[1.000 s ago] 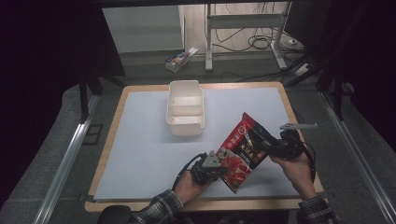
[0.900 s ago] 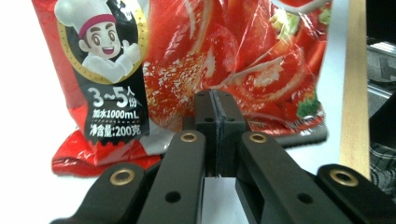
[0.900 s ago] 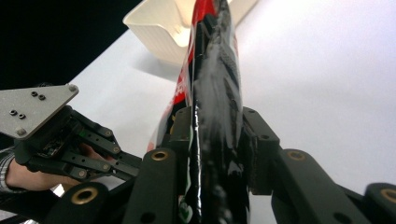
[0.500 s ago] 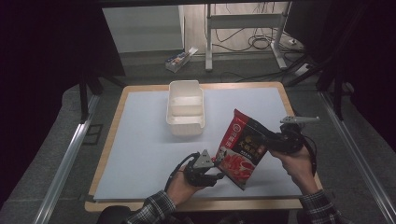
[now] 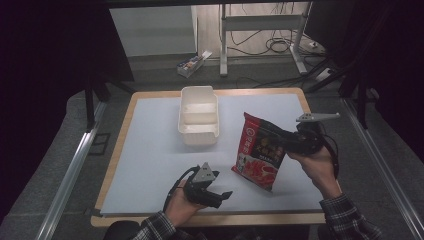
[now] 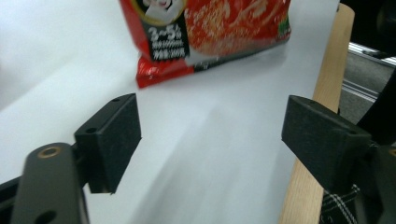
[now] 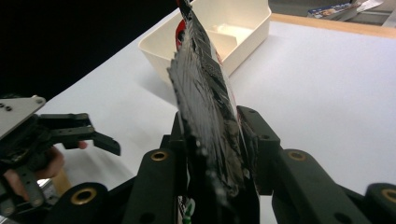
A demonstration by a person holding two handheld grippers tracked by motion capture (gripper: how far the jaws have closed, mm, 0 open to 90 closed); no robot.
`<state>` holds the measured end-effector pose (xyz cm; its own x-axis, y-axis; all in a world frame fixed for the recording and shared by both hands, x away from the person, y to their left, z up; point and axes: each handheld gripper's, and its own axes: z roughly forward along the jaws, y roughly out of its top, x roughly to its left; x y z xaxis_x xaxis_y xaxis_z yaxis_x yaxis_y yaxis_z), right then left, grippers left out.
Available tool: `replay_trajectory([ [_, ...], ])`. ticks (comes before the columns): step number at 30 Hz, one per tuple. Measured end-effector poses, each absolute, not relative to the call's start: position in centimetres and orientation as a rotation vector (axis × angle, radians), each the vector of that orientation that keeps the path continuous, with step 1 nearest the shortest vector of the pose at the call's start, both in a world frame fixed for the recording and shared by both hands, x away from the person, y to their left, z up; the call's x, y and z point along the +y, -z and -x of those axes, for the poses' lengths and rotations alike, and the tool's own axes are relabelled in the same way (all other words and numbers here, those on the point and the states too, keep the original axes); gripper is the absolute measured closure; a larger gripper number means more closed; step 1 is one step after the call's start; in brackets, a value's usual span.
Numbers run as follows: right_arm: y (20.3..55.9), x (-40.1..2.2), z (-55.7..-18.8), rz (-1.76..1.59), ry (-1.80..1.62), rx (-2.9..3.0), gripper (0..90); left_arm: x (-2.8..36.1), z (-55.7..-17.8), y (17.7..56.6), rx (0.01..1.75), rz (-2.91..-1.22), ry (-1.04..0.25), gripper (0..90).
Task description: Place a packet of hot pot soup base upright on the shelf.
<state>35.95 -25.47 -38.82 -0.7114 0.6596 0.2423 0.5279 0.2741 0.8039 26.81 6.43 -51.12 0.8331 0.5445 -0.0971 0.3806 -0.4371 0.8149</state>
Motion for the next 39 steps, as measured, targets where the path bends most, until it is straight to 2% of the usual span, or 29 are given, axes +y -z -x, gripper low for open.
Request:
replay_trajectory([
  [2,38.6,-25.3,-36.5,-1.115,-1.421,2.386,68.8,6.9,-26.6,51.1,0.686,-2.082,-0.228,13.8],
  [9,37.7,-24.7,-37.8,-1.117,-1.411,2.368,68.5,8.3,-25.5,51.6,0.710,-2.109,-0.252,6.4],
  [17,36.4,-23.8,-39.9,-1.112,-1.420,2.332,68.5,9.6,-24.2,51.8,0.732,-2.132,-0.306,2.5],
  [27,35.0,-22.4,-42.8,-1.130,-1.437,2.281,68.4,11.0,-23.7,52.0,0.780,-2.136,-0.353,0.6],
  [39,33.5,-19.7,-46.5,-1.138,-1.447,2.229,68.1,12.1,-23.0,52.1,0.793,-2.138,-0.338,2.2],
])
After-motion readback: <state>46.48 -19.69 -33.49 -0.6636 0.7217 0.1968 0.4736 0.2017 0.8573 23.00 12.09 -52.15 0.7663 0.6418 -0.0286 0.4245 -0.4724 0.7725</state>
